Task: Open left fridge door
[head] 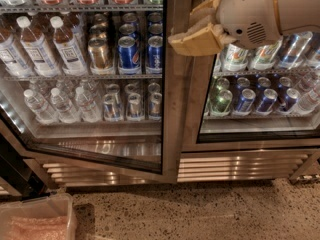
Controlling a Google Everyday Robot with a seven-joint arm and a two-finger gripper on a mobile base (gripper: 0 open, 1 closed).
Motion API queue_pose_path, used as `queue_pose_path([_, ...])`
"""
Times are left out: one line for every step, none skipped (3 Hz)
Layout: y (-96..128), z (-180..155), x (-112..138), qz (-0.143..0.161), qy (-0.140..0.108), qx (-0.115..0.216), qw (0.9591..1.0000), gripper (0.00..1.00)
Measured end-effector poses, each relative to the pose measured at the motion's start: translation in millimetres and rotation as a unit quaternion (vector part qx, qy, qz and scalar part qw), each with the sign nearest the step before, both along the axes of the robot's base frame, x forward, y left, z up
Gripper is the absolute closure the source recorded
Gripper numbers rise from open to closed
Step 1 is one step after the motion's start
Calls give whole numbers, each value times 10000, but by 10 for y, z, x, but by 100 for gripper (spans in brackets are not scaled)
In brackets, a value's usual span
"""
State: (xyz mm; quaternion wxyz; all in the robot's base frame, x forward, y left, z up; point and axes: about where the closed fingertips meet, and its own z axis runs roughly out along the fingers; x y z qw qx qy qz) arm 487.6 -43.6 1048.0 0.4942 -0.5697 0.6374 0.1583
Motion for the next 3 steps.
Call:
queue_pose_path([0,0,-2,-1,2,-1,10000,76])
queue_pose_path([-5,-16,-89,-27,90,-35,9999,71])
queue_pose_path([4,-40,-195,-57,214,-10,9998,68])
